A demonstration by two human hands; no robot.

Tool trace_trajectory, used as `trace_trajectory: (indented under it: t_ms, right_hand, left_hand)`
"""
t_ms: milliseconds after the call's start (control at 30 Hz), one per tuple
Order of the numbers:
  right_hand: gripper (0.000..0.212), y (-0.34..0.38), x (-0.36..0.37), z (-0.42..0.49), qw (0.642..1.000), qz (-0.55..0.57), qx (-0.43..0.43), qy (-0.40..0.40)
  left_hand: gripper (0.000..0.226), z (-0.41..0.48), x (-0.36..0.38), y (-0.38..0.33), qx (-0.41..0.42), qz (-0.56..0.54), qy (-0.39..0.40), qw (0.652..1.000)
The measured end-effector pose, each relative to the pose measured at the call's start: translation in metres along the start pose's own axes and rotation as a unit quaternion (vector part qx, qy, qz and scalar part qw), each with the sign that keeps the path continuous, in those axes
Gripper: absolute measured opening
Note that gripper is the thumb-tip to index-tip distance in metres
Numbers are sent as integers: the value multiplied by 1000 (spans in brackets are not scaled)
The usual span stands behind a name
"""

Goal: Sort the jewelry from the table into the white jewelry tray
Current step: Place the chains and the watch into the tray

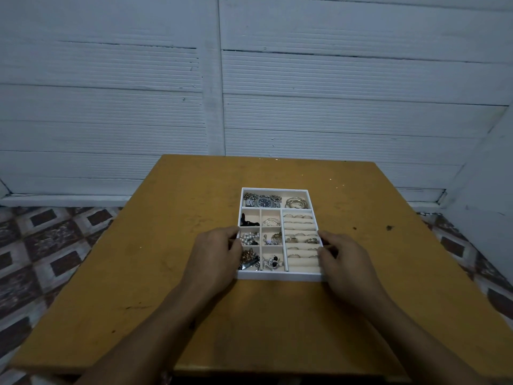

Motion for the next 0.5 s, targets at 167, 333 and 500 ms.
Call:
trace_trajectory:
  t_ms: [167, 333, 500]
  right_hand:
    - [38, 0, 6, 29, 1000, -14, 0, 11]
    - [38, 9, 4, 51, 1000, -14, -3, 0]
    - [38, 11, 9, 69, 1000, -14, 9, 12]
  left_hand:
    - [23, 30, 8, 5, -9, 30, -3, 1000]
    - [25, 53, 9, 1, -16, 34, -9, 999]
    - [21, 76, 11, 3, -25, 31, 6, 999]
Point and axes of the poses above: each hand's wrist, its own z-axis towards the middle knuckle, its own x-axis out of the palm, y = z × x, the point moved 8 cm from there along z, towards the middle knuckle, and after that the axes turned 2 degrees about x, right-handed, at the moved point
